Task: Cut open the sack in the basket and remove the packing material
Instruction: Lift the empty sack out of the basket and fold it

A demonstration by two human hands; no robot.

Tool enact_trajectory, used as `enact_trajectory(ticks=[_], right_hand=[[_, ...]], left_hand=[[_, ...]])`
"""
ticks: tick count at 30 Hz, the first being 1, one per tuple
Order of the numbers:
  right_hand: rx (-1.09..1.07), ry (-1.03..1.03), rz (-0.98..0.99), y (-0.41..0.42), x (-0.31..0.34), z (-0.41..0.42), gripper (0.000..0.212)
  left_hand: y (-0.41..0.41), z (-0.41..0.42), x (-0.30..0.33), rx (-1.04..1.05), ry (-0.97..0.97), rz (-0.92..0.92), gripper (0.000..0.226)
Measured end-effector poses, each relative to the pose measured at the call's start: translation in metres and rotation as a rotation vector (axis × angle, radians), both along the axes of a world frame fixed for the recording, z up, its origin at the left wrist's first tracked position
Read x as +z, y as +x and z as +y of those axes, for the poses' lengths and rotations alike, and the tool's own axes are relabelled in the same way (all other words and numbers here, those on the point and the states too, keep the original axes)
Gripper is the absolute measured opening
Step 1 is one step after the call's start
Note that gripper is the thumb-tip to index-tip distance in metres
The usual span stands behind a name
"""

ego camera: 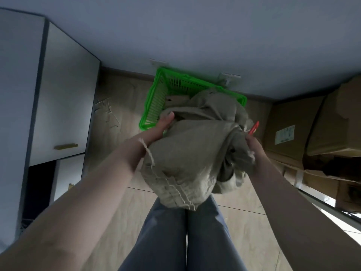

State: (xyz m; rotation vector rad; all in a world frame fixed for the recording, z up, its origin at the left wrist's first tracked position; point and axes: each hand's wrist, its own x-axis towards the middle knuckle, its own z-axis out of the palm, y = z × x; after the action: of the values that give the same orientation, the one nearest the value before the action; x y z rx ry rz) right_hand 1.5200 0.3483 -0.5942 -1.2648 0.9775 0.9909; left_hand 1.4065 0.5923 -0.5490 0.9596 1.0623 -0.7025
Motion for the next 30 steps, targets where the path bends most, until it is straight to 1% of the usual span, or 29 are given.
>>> enact_trajectory(ticks=[1,2,3,4,5,6,8,9,10,11,12,13,14,15,17,18,19,20,21,22,23,24,25,26,27,28,29,30], right_hand=[[-0.033,-0.024,-0.011,0.002,0.008,0.011,0.041],[-0.085,-0.018,-0.002,0.005,0.008,0.018,0.039],[-0.131,0.007,0.015,0.009,0.010,0.028,0.038],[-0.186,0.041,0.030,0.011,0.011,0.036,0.038],[-0.241,0.044,0.030,0.014,0.007,0.041,0.039],[-0.281,0.044,0.032,0.016,0.002,0.046,0.039],[-0.312,0.030,0.028,0.021,-0.005,0.055,0.039],[-0.307,0.016,0.025,0.023,-0.008,0.059,0.036],[-0.293,-0.008,0.034,0.023,-0.011,0.064,0.032],[-0.248,-0.048,0.019,0.023,-0.016,0.067,0.029],[-0.180,-0.075,-0.016,0.022,-0.018,0.070,0.026],[-0.081,-0.097,-0.088,0.023,-0.017,0.073,0.022],[0.056,-0.093,-0.182,0.022,-0.017,0.075,0.023],[0.205,-0.106,-0.285,0.021,-0.017,0.075,0.035],[0.435,-0.187,-0.409,0.021,-0.015,0.070,0.071],[0.496,-0.269,-0.433,0.023,-0.012,0.066,0.079],[0.508,-0.363,-0.450,0.025,-0.007,0.065,0.075],[0.482,-0.418,-0.480,0.026,-0.002,0.064,0.066],[0.442,-0.416,-0.503,0.024,0.002,0.067,0.055],[0.426,-0.363,-0.523,0.021,0.007,0.072,0.046],[0.451,-0.293,-0.529,0.015,0.011,0.079,0.038],[0.487,-0.218,-0.527,0.008,0.012,0.087,0.031],[0.488,-0.145,-0.511,0.002,0.014,0.094,0.022],[0.450,-0.088,-0.486,-0.002,0.017,0.100,0.014],[0.378,-0.035,-0.456,-0.002,0.022,0.104,0.008],[0.300,0.008,-0.426,-0.001,0.029,0.104,0.006],[0.257,0.038,-0.402,0.000,0.033,0.103,0.006],[0.262,0.051,-0.391,0.002,0.036,0.099,0.008]], left_hand=[[-0.002,0.005,-0.001,-0.041,-0.037,0.010,0.069],[-0.003,0.015,0.002,-0.057,-0.067,-0.012,0.072],[-0.005,0.025,0.009,-0.080,-0.072,-0.075,0.078],[-0.007,0.035,0.016,-0.070,-0.129,-0.158,0.084],[-0.009,0.041,0.026,-0.064,-0.141,-0.243,0.090],[-0.009,0.047,0.031,-0.075,-0.136,-0.320,0.095],[-0.008,0.052,0.036,-0.199,-0.024,-0.449,0.104],[-0.005,0.049,0.039,-0.293,0.068,-0.481,0.104],[0.001,0.043,0.039,-0.424,0.229,-0.476,0.096],[0.006,0.036,0.033,-0.570,0.451,-0.446,0.079],[0.012,0.030,0.026,-0.663,0.678,-0.425,0.058],[0.016,0.026,0.017,-0.683,0.892,-0.413,0.038],[0.021,0.024,0.012,-0.650,1.042,-0.395,0.026],[0.025,0.025,0.007,-0.612,1.155,-0.364,0.021],[0.028,0.038,0.001,-0.607,1.345,-0.245,0.023],[0.027,0.045,0.000,-0.624,1.427,-0.174,0.024],[0.026,0.051,-0.002,-0.628,1.497,-0.118,0.024],[0.027,0.051,-0.003,-0.629,1.535,-0.093,0.023],[0.029,0.047,-0.003,-0.641,1.539,-0.125,0.022],[0.032,0.038,-0.002,-0.670,1.495,-0.206,0.025],[0.036,0.026,-0.001,-0.703,1.399,-0.319,0.032],[0.041,0.013,0.003,-0.735,1.265,-0.421,0.046],[0.044,0.001,0.006,-0.762,1.133,-0.502,0.061],[0.047,-0.008,0.009,-0.793,1.059,-0.562,0.073],[0.049,-0.014,0.009,-0.837,1.053,-0.601,0.080],[0.050,-0.017,0.008,-0.872,1.088,-0.608,0.082],[0.050,-0.018,0.005,-0.884,1.137,-0.593,0.078],[0.051,-0.017,0.002,-0.872,1.188,-0.566,0.070]])
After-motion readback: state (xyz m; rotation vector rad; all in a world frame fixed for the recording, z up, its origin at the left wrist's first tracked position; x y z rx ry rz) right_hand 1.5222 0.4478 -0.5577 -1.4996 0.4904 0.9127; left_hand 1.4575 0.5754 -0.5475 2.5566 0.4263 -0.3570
